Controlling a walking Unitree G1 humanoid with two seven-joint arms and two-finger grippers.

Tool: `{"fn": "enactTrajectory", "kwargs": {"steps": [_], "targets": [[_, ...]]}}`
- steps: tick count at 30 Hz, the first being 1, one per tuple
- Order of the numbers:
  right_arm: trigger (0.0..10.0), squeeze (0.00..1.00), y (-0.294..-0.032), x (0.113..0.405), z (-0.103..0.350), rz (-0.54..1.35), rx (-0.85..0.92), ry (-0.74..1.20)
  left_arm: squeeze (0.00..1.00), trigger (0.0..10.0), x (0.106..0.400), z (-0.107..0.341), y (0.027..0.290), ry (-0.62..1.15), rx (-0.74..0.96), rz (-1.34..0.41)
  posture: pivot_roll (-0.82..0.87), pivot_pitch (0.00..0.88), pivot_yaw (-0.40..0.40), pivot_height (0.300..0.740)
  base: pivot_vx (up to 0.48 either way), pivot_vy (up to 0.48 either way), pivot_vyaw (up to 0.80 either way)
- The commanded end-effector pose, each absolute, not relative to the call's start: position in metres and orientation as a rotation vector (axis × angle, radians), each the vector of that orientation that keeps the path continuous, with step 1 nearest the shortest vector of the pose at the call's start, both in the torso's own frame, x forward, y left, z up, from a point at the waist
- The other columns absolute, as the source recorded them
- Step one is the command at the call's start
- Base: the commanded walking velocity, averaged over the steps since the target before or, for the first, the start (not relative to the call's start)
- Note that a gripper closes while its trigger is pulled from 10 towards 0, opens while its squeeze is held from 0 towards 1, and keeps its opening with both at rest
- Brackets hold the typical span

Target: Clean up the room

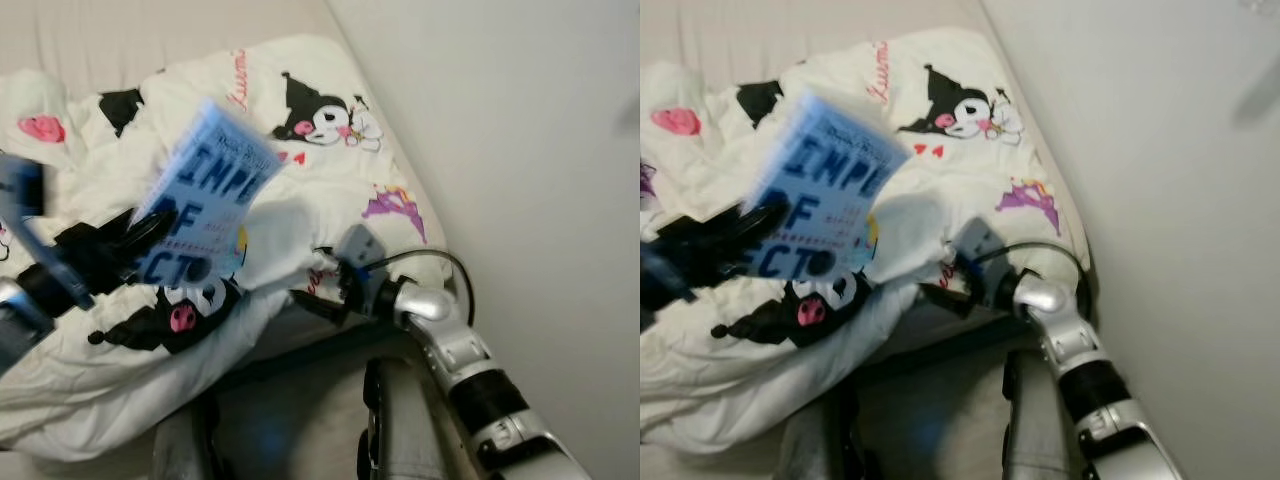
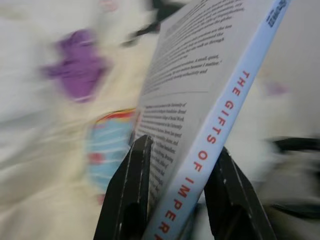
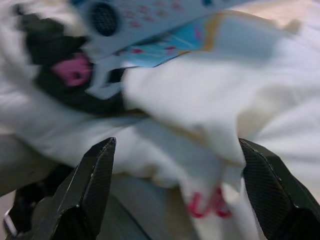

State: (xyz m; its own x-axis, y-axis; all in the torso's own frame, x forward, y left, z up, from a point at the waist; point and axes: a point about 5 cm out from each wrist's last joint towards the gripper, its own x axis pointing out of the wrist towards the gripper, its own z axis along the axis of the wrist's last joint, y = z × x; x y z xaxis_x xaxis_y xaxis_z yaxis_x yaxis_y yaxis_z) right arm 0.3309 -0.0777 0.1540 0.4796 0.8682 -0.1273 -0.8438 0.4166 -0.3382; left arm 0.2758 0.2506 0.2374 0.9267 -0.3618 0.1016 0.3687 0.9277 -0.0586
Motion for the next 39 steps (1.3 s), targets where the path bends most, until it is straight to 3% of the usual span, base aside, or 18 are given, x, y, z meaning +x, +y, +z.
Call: {"fn": "enactTrajectory", "kwargs": {"steps": [1,8,9,10,11,12,24,33,34,37,39], "targets": [[10.0,1.0,-0.06,0.313,0.143,1.196,-0.427,-0.083,0.0,0.0,0.284,0.226,0.259,-0.089,0.026,-0.239,0.03,0.364,-0.058,0.546,0.0,0.0,0.0],[10.0,1.0,-0.053,0.305,0.133,1.233,-0.565,-0.107,0.0,0.0,0.284,0.218,0.26,-0.093,0.042,-0.219,0.03,0.36,-0.057,0.546,0.0,0.0,0.0],[10.0,0.77,-0.056,0.306,0.129,1.217,-0.639,-0.115,0.0,0.0,0.283,0.218,0.259,-0.099,0.046,-0.228,0.03,0.358,-0.057,0.546,0.0,0.0,0.0],[10.0,0.77,-0.056,0.306,0.129,1.217,-0.639,-0.115,0.0,0.0,0.283,0.218,0.259,-0.099,0.046,-0.228,0.03,0.358,-0.057,0.546,0.0,0.0,0.0],[10.0,0.31,-0.06,0.308,0.126,1.191,-0.702,-0.12,0.0,0.0,0.282,0.219,0.258,-0.107,0.054,-0.232,0.03,0.357,-0.057,0.546,0.0,0.0,0.0],[10.0,0.0,-0.063,0.31,0.124,1.167,-0.761,-0.128,0.0,0.0,0.281,0.218,0.257,-0.116,0.065,-0.225,0.03,0.357,-0.057,0.546,0.0,0.0,0.0],[10.0,0.0,-0.084,0.33,0.126,0.969,-0.955,-0.118,0.0,0.0,0.281,0.225,0.259,-0.185,0.131,-0.209,0.03,0.351,-0.056,0.546,0.0,0.0,0.0],[10.0,0.0,-0.091,0.339,0.123,0.855,-0.975,-0.125,0.0,0.0,0.281,0.231,0.261,-0.216,0.142,-0.219,0.04,0.36,-0.054,0.546,0.0,0.0,0.0],[8.6,0.0,-0.091,0.339,0.123,0.855,-0.971,-0.128,0.0,0.0,0.281,0.231,0.261,-0.221,0.14,-0.221,0.04,0.36,-0.053,0.546,0.0,0.0,0.0],[8.6,0.0,-0.091,0.339,0.123,0.855,-0.969,-0.13,0.0,0.0,0.281,0.232,0.261,-0.225,0.138,-0.222,0.04,0.36,-0.053,0.546,0.0,0.0,0.0],[0.4,0.0,-0.092,0.339,0.124,0.854,-0.965,-0.138,0.0,0.0,0.282,0.234,0.262,-0.237,0.138,-0.224,0.04,0.361,-0.053,0.546,0.0,0.0,0.0]]}}
